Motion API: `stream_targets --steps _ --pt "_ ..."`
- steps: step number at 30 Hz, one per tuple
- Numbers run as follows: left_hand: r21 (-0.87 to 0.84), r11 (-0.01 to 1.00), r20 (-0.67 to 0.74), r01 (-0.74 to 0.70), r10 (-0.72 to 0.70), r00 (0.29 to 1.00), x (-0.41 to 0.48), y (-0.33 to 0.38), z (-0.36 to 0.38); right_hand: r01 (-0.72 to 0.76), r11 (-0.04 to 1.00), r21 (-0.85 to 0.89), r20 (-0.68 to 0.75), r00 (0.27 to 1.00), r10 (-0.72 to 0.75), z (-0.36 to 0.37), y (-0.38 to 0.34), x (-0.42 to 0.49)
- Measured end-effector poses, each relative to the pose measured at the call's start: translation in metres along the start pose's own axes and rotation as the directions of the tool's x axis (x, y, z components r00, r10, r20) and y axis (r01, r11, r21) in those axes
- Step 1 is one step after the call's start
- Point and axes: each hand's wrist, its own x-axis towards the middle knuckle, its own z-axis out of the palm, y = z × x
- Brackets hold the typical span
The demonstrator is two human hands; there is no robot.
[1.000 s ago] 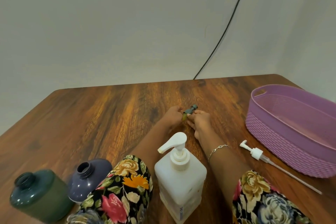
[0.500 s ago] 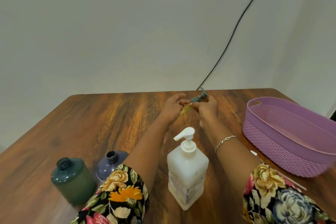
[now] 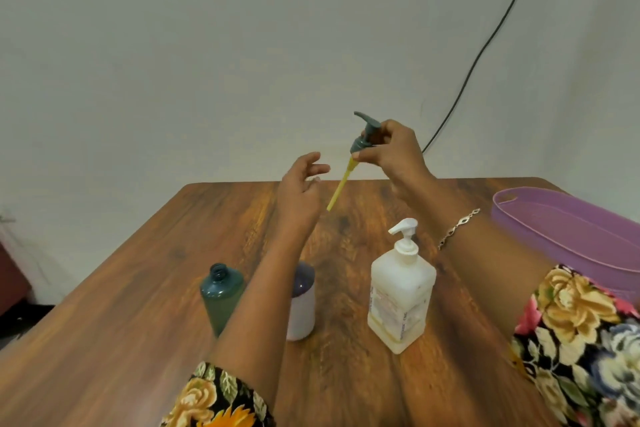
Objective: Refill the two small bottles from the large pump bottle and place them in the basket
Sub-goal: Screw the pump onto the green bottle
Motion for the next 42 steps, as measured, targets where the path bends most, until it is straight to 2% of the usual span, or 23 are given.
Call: stream_targets --steps 4,8,11,15,19,25,33,37,42 --pt "0.062 0.996 -0.268 -0.063 0.078 0.960 -0.024 -0.008 -0.058 0.082 0.997 0.013 0.078 0.993 -0.083 0.026 -0.039 -0.017" --pt "0.116 0.993 -0.392 -0.004 0.049 0.919 -0.051 -0.029 -0.105 0.128 0.991 0.048 0.155 0.979 -0.134 0.055 -0.062 -0.033" --pt "0.211 0.975 -0.370 0.077 0.007 0.929 -0.068 -0.048 -0.123 0.124 0.990 0.074 0.199 0.970 -0.137 0.078 -0.070 -0.045" --pt "0.325 0.919 -0.259 0.222 -0.139 0.956 -0.082 -0.069 -0.135 0.099 0.991 0.091 0.248 0.962 -0.119 0.108 -0.066 -0.060" --pt "0.309 0.907 -0.158 0.287 -0.248 0.956 -0.088 -0.080 -0.134 0.102 0.992 0.077 0.288 0.950 -0.120 0.129 -0.055 -0.070" --pt "0.273 0.905 -0.162 0.325 -0.290 0.943 -0.088 -0.091 -0.132 0.081 0.996 -0.034 0.322 0.944 -0.065 0.152 -0.034 -0.085" --pt "0.262 0.902 -0.174 0.343 -0.306 0.936 -0.092 -0.104 -0.131 0.162 0.979 -0.123 0.347 0.931 -0.110 0.159 -0.036 -0.086" --pt "0.247 0.906 -0.180 0.344 -0.306 0.935 -0.092 -0.107 -0.130 0.156 0.981 -0.111 0.331 0.937 -0.112 0.155 -0.034 -0.085" --pt "0.214 0.907 -0.172 0.364 -0.332 0.928 -0.090 -0.106 -0.130 0.115 0.979 -0.169 0.399 0.916 -0.039 0.162 -0.018 -0.091"
